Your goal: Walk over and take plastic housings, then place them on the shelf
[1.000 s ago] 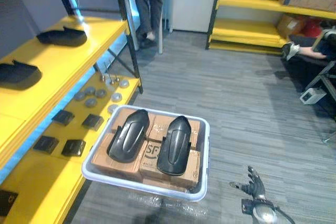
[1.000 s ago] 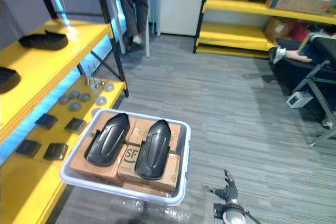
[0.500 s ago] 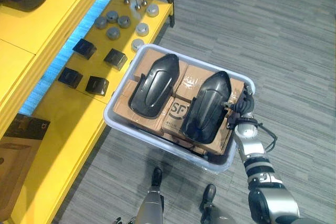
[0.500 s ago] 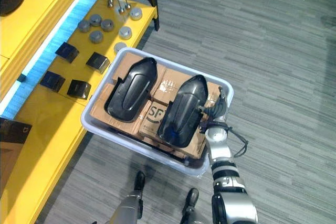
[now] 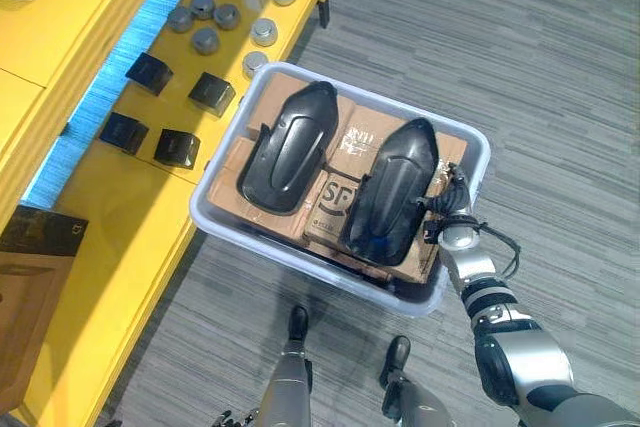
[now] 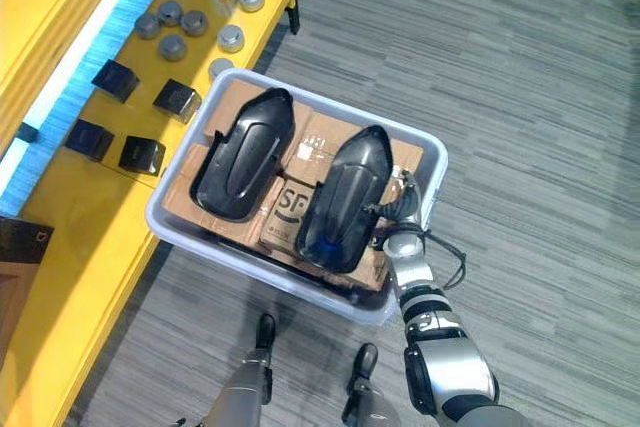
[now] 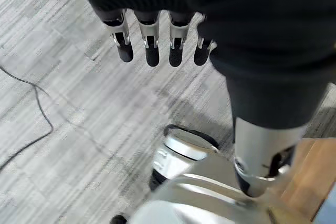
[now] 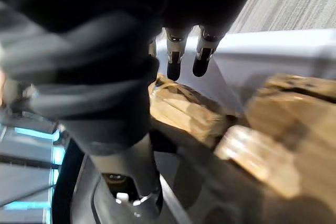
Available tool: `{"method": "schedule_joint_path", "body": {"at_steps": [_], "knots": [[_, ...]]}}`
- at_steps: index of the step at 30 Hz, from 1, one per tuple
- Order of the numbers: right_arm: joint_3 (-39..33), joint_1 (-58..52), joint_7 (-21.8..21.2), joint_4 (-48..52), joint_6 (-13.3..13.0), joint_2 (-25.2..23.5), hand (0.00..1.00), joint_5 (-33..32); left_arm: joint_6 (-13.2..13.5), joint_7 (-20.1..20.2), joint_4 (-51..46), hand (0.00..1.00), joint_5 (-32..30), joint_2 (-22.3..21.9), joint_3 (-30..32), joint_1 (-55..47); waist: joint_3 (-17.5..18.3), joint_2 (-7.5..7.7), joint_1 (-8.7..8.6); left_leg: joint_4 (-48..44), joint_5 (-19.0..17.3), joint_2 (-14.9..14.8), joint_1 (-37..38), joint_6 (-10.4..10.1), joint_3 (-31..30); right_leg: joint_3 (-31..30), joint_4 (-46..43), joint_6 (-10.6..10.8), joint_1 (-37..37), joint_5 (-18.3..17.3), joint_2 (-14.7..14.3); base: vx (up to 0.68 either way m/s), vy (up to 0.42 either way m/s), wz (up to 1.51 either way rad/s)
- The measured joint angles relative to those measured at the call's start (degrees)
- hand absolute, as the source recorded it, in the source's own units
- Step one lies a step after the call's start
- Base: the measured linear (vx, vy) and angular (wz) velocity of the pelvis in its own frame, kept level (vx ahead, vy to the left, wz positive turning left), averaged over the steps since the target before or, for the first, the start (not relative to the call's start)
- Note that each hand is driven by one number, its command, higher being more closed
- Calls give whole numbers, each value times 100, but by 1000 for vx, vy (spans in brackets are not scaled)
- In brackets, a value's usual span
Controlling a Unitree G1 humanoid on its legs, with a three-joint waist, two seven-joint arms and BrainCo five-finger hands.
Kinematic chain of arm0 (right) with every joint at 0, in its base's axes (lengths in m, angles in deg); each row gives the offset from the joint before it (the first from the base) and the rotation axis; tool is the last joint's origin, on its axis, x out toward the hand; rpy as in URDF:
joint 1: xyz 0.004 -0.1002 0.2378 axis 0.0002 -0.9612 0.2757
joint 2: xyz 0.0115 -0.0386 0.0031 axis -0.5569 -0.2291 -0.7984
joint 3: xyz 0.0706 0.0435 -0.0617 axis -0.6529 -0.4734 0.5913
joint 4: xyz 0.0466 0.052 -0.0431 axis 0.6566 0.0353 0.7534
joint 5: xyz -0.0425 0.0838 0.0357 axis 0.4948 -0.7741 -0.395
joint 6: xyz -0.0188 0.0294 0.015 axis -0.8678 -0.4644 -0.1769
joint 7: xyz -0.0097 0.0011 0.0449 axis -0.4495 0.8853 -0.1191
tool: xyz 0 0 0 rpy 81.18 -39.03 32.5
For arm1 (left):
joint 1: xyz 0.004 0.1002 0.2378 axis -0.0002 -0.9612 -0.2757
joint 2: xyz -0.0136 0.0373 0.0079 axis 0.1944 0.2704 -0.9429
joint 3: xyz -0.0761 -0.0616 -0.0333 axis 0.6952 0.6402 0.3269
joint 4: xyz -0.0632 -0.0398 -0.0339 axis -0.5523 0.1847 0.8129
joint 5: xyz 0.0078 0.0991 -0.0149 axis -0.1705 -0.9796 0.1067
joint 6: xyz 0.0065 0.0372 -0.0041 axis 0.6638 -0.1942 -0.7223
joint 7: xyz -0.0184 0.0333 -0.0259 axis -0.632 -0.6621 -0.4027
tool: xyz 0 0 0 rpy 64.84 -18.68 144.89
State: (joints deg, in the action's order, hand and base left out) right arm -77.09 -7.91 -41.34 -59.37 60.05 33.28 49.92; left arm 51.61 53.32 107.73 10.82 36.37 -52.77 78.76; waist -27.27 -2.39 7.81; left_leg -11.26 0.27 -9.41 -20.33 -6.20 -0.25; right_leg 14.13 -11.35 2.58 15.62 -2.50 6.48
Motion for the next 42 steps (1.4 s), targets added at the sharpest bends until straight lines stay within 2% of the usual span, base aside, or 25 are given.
{"method": "schedule_joint_path", "body": {"at_steps": [5,9,14,20,23,27,31,33,36,37,39,40,41,42], "knots": [[55,-54,-11,91,138,-4,100,835,1,-91,0,0,55,3,-1,67,-11,64,-12,19,12,-73,14,-15,27,-50,3,-30,24,27,-76,-24,-14,-8],[-120,489,-78,-696,446,-17,100,1516,9,-213,2,0,184,27,-205,129,-9,70,-8,223,143,-82,92,-44,21,-33,3,-38,32,32,-89,-8,-10,2],[-281,1113,-167,-1575,609,179,100,1613,68,-275,-53,0,220,112,-476,251,-9,70,30,523,370,-58,155,-60,-38,78,2,-44,40,36,-69,-18,-16,11],[-102,1293,-272,-1782,606,630,100,1705,193,-363,-433,0,209,285,-856,329,-14,58,83,733,568,-37,151,-69,-162,203,-32,-52,78,40,-47,-26,-16,12],[25,1248,-265,-1431,609,769,100,1937,248,-491,-1361,0,219,237,-860,305,-42,5,76,759,619,7,149,-47,-200,230,-107,-51,103,40,4,-27,1,8],[161,783,-16,269,604,1103,100,2431,484,-788,-3876,0,215,-221,-864,206,-72,-63,32,759,659,116,147,5,-274,266,-161,-42,90,41,111,-36,21,9],[91,253,227,1281,606,1146,100,2888,597,-1189,-5464,0,10,-391,-718,146,-71,-64,-81,761,667,156,219,16,-322,346,-160,-32,-26,35,154,3,7,11],[54,-225,310,1646,608,1093,100,3050,607,-1562,-6261,0,-390,-487,-551,136,-66,-68,-98,822,667,161,442,17,-326,371,-130,-7,-256,15,155,23,-11,6],[50,-655,420,2123,609,910,100,3130,616,-1883,-6974,0,-934,-523,-557,99,15,-88,-146,973,687,173,663,41,-327,387,-97,40,-424,-20,163,11,-5,3],[59,-905,489,2432,603,681,100,3162,612,-2129,-7490,0,-1431,-602,-667,26,121,-107,-243,1156,754,200,863,50,-324,405,-42,62,-568,-34,184,16,3,9],[68,-1102,547,2630,599,526,100,3164,608,-2266,-7713,0,-1818,-646,-828,-15,328,-121,-271,1268,797,217,897,65,-324,422,3,65,-580,-33,193,38,13,6],[108,-1271,639,2872,588,328,100,3164,609,-2358,-7926,0,-2136,-641,-1127,69,457,-123,-290,1419,836,229,1114,73,-303,419,63,72,-755,-32,201,57,16,1],[116,-1286,640,2902,585,302,100,3163,612,-2360,-7935,0,-2173,-639,-1154,96,474,-123,-291,1434,836,230,1152,73,-300,420,76,75,-791,-30,201,57,14,-1],[133,-1354,648,3032,573,165,100,3163,614,-2357,-7926,0,-2283,-637,-1349,186,648,-119,-296,1514,849,235,1237,76,-293,421,123,89,-849,-32,203,0,0,0]]}}
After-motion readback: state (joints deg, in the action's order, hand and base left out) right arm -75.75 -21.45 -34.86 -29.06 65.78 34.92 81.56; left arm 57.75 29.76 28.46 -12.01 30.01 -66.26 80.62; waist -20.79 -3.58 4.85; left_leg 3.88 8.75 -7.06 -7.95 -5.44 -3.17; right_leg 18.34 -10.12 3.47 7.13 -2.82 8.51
